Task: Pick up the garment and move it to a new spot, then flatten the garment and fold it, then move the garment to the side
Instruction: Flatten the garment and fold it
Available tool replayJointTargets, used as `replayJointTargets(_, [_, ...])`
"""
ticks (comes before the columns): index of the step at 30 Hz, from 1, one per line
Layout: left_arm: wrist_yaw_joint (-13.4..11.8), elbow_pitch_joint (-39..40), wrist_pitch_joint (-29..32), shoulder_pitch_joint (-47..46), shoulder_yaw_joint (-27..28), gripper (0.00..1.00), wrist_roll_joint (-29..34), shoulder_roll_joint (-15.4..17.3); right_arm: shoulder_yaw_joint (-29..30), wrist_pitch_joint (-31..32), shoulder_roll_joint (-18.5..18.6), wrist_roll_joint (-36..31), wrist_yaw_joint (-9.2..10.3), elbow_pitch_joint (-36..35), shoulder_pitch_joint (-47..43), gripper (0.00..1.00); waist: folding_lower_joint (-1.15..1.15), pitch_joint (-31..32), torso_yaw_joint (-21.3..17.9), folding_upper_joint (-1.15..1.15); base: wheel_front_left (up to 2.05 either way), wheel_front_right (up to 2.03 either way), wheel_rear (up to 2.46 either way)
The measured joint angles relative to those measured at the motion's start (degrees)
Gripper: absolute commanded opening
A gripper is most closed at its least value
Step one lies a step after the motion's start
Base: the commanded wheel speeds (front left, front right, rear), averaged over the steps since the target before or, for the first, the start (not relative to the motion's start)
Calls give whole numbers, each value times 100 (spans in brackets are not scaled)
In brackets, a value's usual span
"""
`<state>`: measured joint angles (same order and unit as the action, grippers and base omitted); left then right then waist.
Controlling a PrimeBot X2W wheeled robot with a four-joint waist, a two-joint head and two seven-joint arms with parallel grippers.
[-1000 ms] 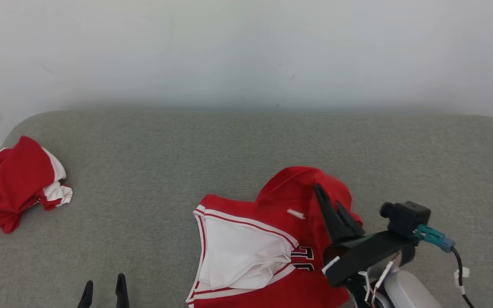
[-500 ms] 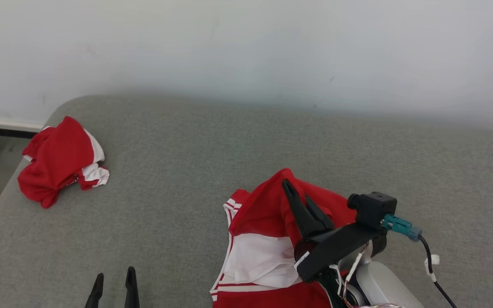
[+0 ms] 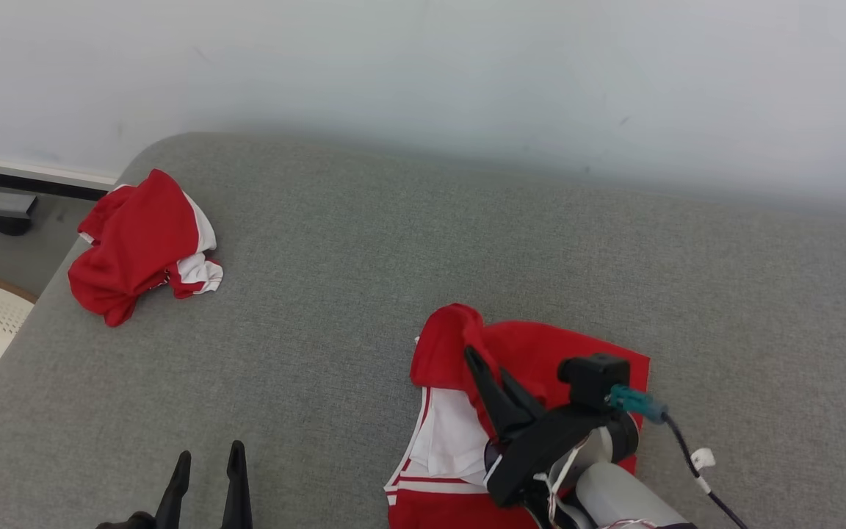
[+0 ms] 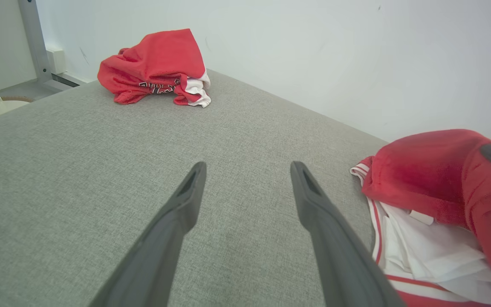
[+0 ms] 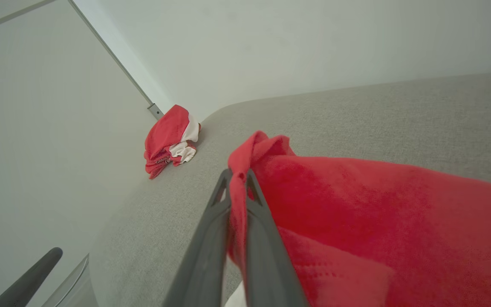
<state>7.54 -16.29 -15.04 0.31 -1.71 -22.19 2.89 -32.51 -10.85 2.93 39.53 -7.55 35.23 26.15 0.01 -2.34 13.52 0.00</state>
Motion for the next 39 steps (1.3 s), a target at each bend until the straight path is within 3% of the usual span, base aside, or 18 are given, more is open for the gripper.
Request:
replayJointTargets(1, [0,-8,0,-17,0,100,-15,2,-111,-70,1,-19,0,126,19,0,0,-1,-5,0,0,0,0])
replayJointTargets(2, [0,-20,0,-32,-7,100,-20,2,-201,-134,-1,40,0,224,52,8,0,-1,-11,0,0,0,0])
replayJointTargets(3, [0,-29,0,-35,-18,100,-23,0,-286,-178,1,143,0,299,89,40,0,2,-17,0,0,0,0])
replayJointTargets(4, [0,-46,0,-35,-21,100,-35,1,-400,-223,5,297,0,313,94,100,0,5,-21,0,0,0,0])
replayJointTargets(8, [0,-82,0,-35,-5,100,-53,1,-726,-357,-3,630,0,336,135,100,-1,28,-53,0,0,0,0])
replayJointTargets(12, [0,-85,0,-32,29,100,-52,-1,-687,-408,-4,675,0,232,220,100,-1,67,-95,0,0,0,0])
replayJointTargets(18, [0,-54,0,106,131,100,-5,0,292,-423,15,207,0,-581,-19,100,-1,160,-227,0,0,0,0])
replayJointTargets(25, [0,21,0,245,212,100,86,0,1456,-428,337,-345,0,-1391,-888,100,-1,290,-349,0,0,0,0])
replayJointTargets(35, [0,157,0,441,367,100,210,-1,2174,-427,505,-1055,0,-1404,-1673,100,-1,347,-502,0,0,0,0])
replayJointTargets(36, [0,182,0,441,378,100,248,0,2179,-427,485,-1100,0,-1386,-1699,96,-1,350,-512,0,0,0,0])
replayJointTargets(37, [0,207,0,440,386,100,307,0,2179,-428,468,-1143,0,-1349,-1706,47,-1,353,-518,0,0,0,0])
replayJointTargets(39, [0,235,0,445,397,100,461,0,2130,-427,456,-1265,0,-1256,-1705,0,-1,360,-519,0,0,0,0])
